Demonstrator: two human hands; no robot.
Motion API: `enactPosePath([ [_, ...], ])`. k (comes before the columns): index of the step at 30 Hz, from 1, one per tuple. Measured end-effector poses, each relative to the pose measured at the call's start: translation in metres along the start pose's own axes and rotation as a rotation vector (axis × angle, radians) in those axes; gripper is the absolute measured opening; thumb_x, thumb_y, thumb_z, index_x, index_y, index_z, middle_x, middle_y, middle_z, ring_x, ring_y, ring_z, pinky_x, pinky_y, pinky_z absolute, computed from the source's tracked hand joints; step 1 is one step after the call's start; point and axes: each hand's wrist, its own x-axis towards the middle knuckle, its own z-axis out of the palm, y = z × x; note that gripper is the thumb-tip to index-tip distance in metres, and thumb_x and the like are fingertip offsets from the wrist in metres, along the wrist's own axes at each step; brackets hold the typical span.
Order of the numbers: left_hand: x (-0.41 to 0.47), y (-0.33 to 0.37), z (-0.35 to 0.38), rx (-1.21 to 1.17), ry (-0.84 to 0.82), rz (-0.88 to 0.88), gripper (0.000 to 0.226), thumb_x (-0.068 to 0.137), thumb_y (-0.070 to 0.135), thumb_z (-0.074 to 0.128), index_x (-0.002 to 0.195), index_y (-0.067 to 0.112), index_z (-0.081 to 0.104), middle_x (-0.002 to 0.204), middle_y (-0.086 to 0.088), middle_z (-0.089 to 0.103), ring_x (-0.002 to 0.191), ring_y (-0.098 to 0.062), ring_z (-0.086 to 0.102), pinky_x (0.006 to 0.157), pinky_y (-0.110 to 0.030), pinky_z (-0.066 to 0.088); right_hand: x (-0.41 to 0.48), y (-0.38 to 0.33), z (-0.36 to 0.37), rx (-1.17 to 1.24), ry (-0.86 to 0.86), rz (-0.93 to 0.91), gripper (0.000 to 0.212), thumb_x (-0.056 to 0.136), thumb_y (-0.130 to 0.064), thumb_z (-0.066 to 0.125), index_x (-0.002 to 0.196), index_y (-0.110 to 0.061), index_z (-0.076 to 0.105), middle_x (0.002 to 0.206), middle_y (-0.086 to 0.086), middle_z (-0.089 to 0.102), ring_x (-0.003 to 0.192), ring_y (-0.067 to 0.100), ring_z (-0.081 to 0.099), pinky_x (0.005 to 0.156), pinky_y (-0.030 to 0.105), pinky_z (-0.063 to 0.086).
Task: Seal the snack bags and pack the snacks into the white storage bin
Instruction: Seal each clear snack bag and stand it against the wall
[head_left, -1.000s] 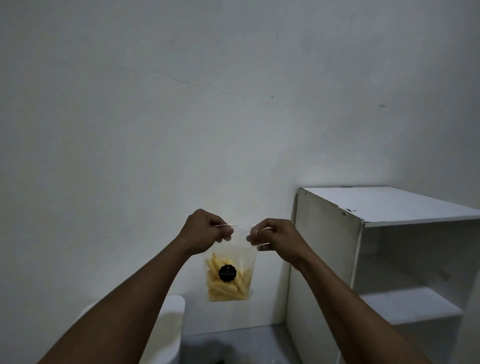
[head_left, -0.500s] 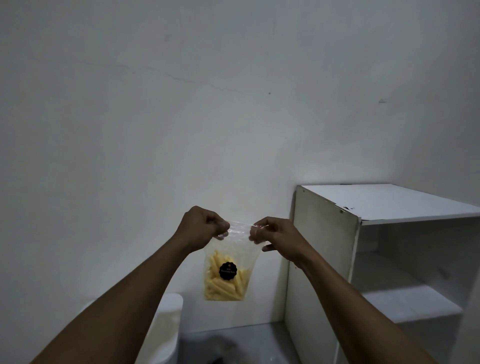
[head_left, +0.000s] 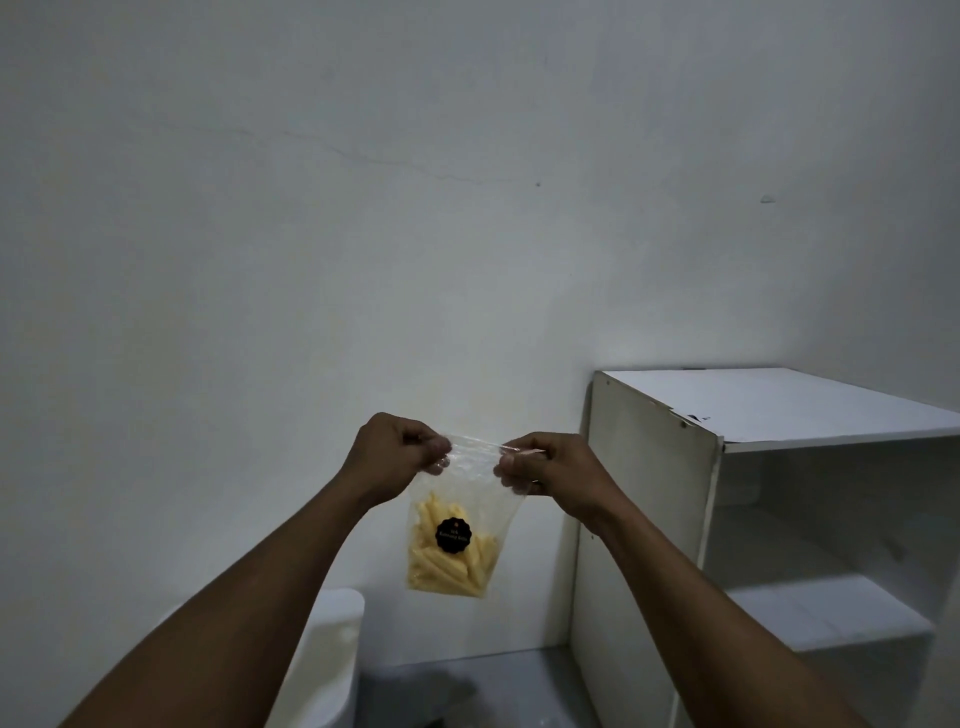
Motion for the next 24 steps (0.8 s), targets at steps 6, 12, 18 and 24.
enactPosePath([
  [6, -0.001, 0.003, 0.002, -0.031, -0.019, -0.016, 0.013, 0.089, 0.020, 0.072, 0.086, 0.009, 0.078, 0.082, -0.006, 0.078, 0.076, -0.016, 0.073, 0.080, -0.036, 0.056, 0.006, -0.003, -0.002, 0.035, 0.032, -0.015, 0.007, 0.090, 0.004, 0.066, 0.085, 0.008, 0.069, 0.086, 0.029, 0.072, 0.069, 0.026, 0.072, 0.066, 0.025, 0.058],
  [12, -0.001, -0.002, 0.004, 0.007, 0.013, -0.036, 0.011, 0.088, 0.019, 0.073, 0.085, 0.010, 0.079, 0.078, -0.005, 0.078, 0.076, -0.016, 0.075, 0.075, -0.028, 0.056, 0.000, -0.004, -0.004, -0.098, -0.093, 0.049, 0.018, 0.095, -0.014, 0.065, 0.100, 0.002, 0.071, 0.093, 0.010, 0.078, 0.082, 0.019, 0.074, 0.075, 0.031, 0.059],
  [18, -0.004, 0.001, 0.024, 0.304, 0.326, -0.108, 0.026, 0.080, 0.036, 0.079, 0.096, 0.020, 0.066, 0.090, 0.005, 0.067, 0.084, -0.015, 0.064, 0.072, -0.026, 0.045, 0.001, 0.002, 0.008, -0.137, -0.036, 0.031, 0.013, 0.095, -0.011, 0.064, 0.098, -0.002, 0.072, 0.089, 0.009, 0.078, 0.081, 0.022, 0.074, 0.074, 0.035, 0.059],
  [24, -0.004, 0.012, 0.038, -0.009, 0.332, -0.393, 0.047, 0.080, 0.048, 0.075, 0.083, 0.003, 0.065, 0.083, -0.012, 0.073, 0.072, -0.025, 0.073, 0.071, -0.037, 0.062, 0.000, 0.009, 0.020, -0.263, 0.036, -0.023, 0.012, 0.095, -0.013, 0.063, 0.098, -0.012, 0.074, 0.085, 0.001, 0.077, 0.078, 0.014, 0.075, 0.074, 0.034, 0.062],
])
